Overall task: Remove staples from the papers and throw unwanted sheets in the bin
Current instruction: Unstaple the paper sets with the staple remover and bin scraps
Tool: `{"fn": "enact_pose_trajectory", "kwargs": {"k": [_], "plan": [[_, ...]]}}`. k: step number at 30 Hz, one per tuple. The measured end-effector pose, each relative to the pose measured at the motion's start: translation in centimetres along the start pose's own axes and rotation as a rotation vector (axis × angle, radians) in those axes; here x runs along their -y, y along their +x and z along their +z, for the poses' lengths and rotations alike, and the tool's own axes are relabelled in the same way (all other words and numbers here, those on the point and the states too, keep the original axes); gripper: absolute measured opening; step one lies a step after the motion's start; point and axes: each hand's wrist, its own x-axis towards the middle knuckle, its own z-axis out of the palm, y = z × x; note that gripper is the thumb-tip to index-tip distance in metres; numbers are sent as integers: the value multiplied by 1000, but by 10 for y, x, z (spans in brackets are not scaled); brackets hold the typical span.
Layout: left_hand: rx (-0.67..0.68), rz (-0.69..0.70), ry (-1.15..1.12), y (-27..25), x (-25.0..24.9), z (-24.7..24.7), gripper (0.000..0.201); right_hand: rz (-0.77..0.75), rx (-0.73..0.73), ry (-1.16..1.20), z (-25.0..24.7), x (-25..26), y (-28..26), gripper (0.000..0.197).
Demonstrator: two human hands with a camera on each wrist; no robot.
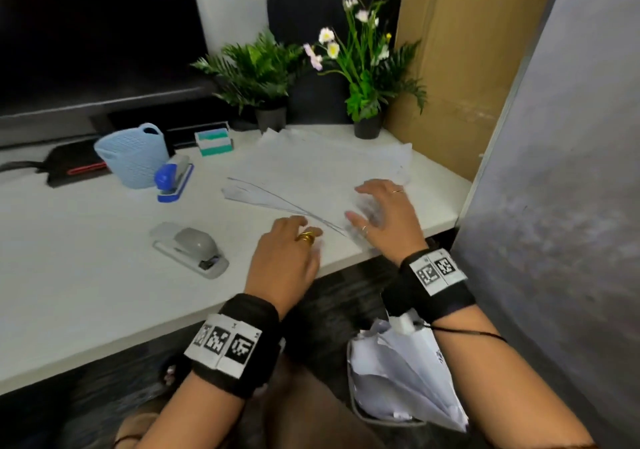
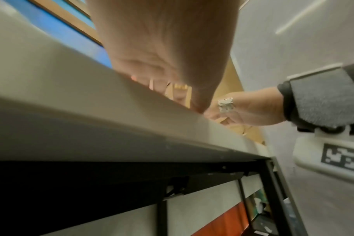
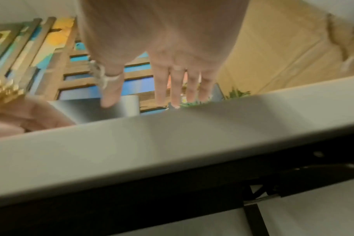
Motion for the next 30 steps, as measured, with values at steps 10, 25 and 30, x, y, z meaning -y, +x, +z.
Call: {"fn": "enact_pose_trajectory", "kwargs": {"k": [10, 25, 30], "plan": [[378, -164, 48, -22, 31, -4, 56, 44, 204, -331, 28, 19, 4, 35], [-442, -638, -987, -10, 33, -80, 77, -294, -153, 502, 59, 102, -37, 28], [-471, -766, -889, -35, 71, -99, 45, -339, 148, 543, 76, 125, -36, 32]]}}
